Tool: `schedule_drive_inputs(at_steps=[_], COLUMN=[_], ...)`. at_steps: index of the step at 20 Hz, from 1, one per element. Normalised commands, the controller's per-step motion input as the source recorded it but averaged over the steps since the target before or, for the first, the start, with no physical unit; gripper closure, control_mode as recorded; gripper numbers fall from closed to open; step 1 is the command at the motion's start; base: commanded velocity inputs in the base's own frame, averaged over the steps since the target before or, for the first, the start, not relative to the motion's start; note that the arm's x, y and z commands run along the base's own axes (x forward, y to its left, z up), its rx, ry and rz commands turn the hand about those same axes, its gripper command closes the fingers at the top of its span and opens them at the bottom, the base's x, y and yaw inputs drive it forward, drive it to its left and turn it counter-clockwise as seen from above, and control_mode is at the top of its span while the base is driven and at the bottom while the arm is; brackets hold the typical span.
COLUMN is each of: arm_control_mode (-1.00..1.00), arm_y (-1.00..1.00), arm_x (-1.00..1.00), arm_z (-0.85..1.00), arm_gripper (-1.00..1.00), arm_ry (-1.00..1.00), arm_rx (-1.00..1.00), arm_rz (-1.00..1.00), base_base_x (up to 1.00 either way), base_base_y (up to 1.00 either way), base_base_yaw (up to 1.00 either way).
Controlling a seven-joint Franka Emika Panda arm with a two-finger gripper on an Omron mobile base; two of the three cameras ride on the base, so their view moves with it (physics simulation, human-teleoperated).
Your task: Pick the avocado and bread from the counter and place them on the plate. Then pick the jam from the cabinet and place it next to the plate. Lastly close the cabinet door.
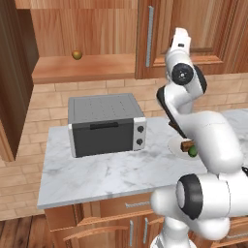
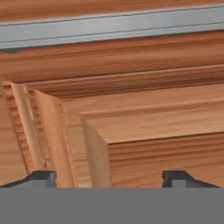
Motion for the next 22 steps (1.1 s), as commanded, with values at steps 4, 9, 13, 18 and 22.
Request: schedule_drive_inputs(at_steps=[4, 9, 13, 18, 22], arm_control_mode=[-1.00, -1.00, -1.00, -1.00, -1.00], arm_y=[-0.16, -0.27, -0.03, 0.08, 0.23], arm_x=[-1.00, -0.96, -0.82, -0.84, -0.75], arm_z=[0.65, 0.54, 0.26, 0.03, 0.00], arm_gripper=[-1.00, -1.00, -1.00, -1.00, -1.00], arm_ry=[0.01, 0.12, 0.36, 0.34, 0.14], arm_rx=[0.12, 0.12, 0.01, -0.02, -0.11], arm_rz=[0.00, -0.04, -0.18, -0.26, -0.26], base_base_x=[0.00, 0.00, 0.00, 0.00, 0.00], base_base_y=[0.00, 0.00, 0.00, 0.00, 0.00], base_base_yaw=[0.00, 0.00, 0.00, 0.00, 0.00])
